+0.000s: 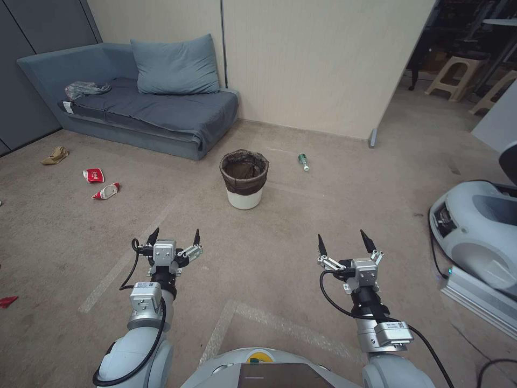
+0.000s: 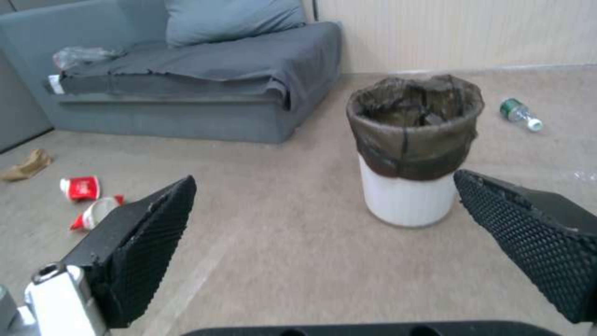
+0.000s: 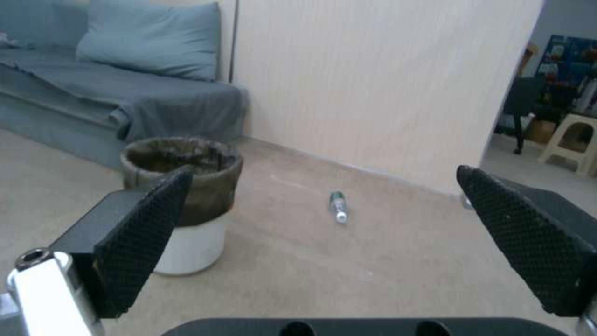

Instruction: Pick up the trash bin, then pick up the garbage from the floor and place it into the trash bin.

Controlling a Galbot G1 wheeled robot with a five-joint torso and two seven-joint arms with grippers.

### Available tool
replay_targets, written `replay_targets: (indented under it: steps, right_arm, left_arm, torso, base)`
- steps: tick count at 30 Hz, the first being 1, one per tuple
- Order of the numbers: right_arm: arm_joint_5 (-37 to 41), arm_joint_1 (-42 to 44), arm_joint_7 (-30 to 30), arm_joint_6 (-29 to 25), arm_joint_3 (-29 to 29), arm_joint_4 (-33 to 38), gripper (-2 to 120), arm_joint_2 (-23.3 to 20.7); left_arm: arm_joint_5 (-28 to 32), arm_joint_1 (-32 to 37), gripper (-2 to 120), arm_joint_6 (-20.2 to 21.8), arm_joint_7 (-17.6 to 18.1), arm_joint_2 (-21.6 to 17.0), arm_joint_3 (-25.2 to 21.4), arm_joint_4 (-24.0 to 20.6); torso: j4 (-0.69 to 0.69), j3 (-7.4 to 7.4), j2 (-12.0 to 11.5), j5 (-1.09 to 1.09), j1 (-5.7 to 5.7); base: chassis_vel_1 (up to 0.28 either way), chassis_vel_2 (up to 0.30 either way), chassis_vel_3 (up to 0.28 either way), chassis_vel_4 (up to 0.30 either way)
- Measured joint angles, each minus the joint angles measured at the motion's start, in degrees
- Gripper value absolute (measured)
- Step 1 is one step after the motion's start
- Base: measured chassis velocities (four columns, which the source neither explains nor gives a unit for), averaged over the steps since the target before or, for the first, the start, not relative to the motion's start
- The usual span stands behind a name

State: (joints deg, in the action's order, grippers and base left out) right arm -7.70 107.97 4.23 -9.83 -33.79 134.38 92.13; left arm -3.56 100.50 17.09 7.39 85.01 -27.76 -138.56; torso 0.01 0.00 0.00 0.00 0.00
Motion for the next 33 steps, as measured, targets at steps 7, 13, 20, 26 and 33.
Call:
replay_targets:
  steps: [7,13,20,26,33]
  right_arm:
    - [0.03,0.0,0.05,-0.07,-0.02,-0.03,100,0.07]
    - [0.02,0.0,0.05,-0.12,-0.01,-0.08,100,0.05]
    - [-0.02,0.01,0.05,-0.18,0.0,-0.16,100,0.03]
    - [-0.04,0.01,0.04,-0.2,0.0,-0.18,100,0.03]
    - [-0.04,0.01,0.03,-0.34,0.02,-0.22,100,0.02]
  left_arm:
    - [0.1,-0.03,100,-0.01,-0.08,0.04,0.18,0.13]
    - [0.14,0.05,100,-0.02,-0.14,0.02,0.17,0.11]
    - [0.27,0.13,100,-0.02,-0.13,0.02,0.37,0.09]
    - [0.3,0.18,100,-0.02,-0.14,0.01,0.35,0.06]
    - [0.28,0.32,100,-0.08,-0.1,0.05,0.48,0.07]
  torso:
    - [-0.01,0.0,0.0,-0.03,0.0]
    - [0.0,0.01,-0.01,0.0,0.01]
    - [-0.01,0.01,-0.01,0.01,0.01]
    - [-0.03,0.0,-0.01,-0.01,0.0]
    - [-0.03,0.01,-0.01,-0.01,0.0]
  base:
    - [-0.254,0.249,0.25,-0.251]
    - [-0.282,0.307,0.278,-0.291]
    - [-0.265,0.29,0.285,-0.276]
    - [-0.251,0.247,0.252,-0.255]
    - [-0.235,0.247,0.243,-0.242]
